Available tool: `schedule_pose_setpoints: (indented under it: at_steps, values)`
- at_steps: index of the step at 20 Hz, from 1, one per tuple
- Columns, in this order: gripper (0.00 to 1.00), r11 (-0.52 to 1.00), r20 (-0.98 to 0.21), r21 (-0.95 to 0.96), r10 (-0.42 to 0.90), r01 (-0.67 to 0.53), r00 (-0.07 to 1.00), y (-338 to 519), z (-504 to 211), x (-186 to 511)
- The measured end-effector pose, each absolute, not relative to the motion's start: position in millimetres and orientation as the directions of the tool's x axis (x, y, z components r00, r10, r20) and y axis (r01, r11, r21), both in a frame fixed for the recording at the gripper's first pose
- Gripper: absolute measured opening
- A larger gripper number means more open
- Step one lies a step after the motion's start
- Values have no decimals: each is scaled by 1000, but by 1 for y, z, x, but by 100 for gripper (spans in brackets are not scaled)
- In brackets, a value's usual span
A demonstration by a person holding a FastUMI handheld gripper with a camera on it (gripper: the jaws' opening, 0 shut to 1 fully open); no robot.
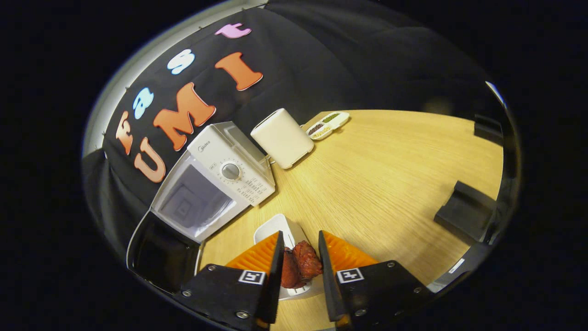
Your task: Open the microwave, put the food inside, and close the microwave door.
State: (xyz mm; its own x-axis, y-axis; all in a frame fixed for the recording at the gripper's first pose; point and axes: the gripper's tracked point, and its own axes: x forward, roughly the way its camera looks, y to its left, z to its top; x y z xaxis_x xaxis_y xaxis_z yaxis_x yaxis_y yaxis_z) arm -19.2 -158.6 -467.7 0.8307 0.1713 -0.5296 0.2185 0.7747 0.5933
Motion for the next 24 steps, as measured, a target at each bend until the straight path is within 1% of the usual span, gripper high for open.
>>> schedule_pose_setpoints:
  at_steps: [2, 4, 6, 10, 14, 18, 24]
  values:
    - [28, 743, -524, 625, 170, 241, 835, -157, -463, -21]
    - [16, 762, -536, 598, 149, 249, 831, -159, -457, -20]
    - [11, 796, -543, 552, 118, 248, 831, -162, -445, -22]
    - [10, 819, -521, 521, 83, 239, 850, -158, -402, -22]
    - [11, 796, -475, 564, 96, 219, 875, -117, -360, -23]
    - [10, 761, -431, 614, 102, 209, 897, -55, -335, -16]
    - [10, 679, -382, 718, 203, 152, 902, 62, -327, 7]
